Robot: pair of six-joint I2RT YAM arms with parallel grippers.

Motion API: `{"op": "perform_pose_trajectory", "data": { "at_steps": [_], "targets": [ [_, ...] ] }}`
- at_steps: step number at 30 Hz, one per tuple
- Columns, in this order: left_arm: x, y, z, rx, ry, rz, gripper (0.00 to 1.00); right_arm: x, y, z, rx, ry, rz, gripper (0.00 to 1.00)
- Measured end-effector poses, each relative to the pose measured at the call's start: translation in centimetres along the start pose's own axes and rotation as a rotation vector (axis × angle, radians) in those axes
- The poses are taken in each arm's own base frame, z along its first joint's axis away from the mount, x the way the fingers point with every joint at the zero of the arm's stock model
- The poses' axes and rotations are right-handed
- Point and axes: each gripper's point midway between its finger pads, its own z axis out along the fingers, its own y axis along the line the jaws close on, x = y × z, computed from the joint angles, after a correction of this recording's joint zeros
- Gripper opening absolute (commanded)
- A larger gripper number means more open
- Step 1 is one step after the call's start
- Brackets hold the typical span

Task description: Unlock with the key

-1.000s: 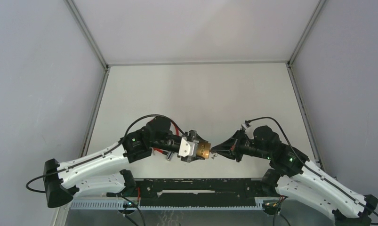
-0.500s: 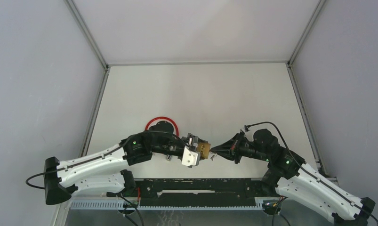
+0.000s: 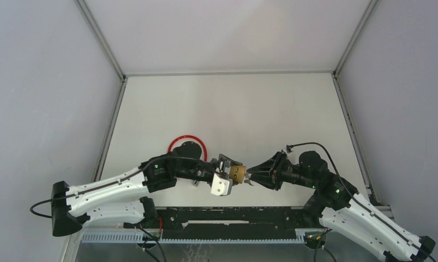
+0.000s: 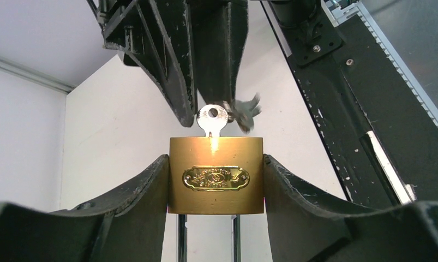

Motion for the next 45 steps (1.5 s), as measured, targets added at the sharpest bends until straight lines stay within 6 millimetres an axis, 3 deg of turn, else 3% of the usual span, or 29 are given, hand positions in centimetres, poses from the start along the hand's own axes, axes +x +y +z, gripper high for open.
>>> {"op": "perform_pose_trajectory", "data": {
  "at_steps": [5,8,17,32,39,45],
  "targets": [
    [0.0,0.1,0.1,-0.004,-0.001,0.001,0.00,-0.7,-0.7,-1.2,0.004,-0.022,-0.044,0.92],
    [0.1,0.0,0.2,-0.001,0.002,-0.013,0.00,-1.1,-1.1,-2.0,0.030,-0.035,-0.102,0.97],
    [0.0,0.0,0.8,0.008,0.014,-0.118,0.00,0.5,0.8,-4.3,0.054,0.001,-0.367,0.97],
    [-2.4,1.3,1.0,-0.029,-0.041,-0.296,0.00,1.4,1.4,-3.8,0.047,0.070,-0.564,0.93],
    [-2.7,1.4,1.4,-0.026,-0.046,-0.342,0.00,2.3,1.2,-2.5,0.064,0.111,-0.610,0.86],
    [-2.9,1.2,1.5,-0.009,-0.053,-0.355,0.00,2.2,2.1,-1.3,0.090,0.082,-0.642,0.69]
  ]
}}
